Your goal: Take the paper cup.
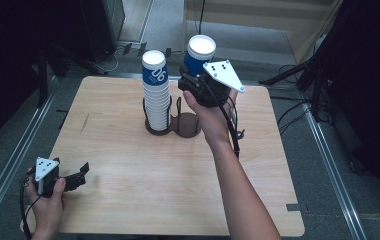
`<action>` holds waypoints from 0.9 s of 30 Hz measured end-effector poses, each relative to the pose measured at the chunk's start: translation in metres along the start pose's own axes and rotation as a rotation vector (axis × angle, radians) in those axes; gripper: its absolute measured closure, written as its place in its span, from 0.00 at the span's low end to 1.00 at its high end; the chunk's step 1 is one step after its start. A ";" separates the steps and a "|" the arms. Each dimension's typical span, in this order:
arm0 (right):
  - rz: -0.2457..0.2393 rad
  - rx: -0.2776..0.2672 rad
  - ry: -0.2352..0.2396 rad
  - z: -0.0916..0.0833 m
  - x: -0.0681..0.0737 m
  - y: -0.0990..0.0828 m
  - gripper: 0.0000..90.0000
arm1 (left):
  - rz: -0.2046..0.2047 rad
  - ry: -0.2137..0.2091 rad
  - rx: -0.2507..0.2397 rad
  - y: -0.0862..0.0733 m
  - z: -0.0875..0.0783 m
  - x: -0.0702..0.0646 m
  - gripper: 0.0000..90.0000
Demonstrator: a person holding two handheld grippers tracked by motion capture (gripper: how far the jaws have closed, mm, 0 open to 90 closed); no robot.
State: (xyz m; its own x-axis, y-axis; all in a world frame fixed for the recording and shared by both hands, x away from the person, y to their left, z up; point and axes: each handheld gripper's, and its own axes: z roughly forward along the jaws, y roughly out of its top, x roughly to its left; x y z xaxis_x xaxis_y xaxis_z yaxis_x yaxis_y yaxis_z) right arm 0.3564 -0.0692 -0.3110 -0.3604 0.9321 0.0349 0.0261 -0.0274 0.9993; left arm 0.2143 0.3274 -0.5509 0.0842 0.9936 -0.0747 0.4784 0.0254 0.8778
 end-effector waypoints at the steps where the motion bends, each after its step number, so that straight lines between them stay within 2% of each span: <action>1: 0.000 0.003 -0.001 -0.002 -0.002 -0.001 0.24 | 0.001 0.000 0.001 0.000 0.000 0.000 0.01; 9: 0.004 0.036 -0.006 -0.020 -0.014 -0.021 0.24 | -0.013 0.001 -0.005 0.000 0.000 0.001 0.01; 27: 0.001 0.071 -0.013 -0.053 -0.026 -0.064 0.24 | 0.004 0.008 -0.019 0.001 0.002 -0.001 0.01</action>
State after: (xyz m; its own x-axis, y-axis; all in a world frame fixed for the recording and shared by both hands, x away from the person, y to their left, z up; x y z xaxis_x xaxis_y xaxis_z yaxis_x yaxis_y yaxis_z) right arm 0.3143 -0.1109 -0.3750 -0.3484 0.9367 0.0356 0.0925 -0.0034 0.9957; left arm 0.2159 0.3259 -0.5506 0.0790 0.9946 -0.0670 0.4611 0.0231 0.8871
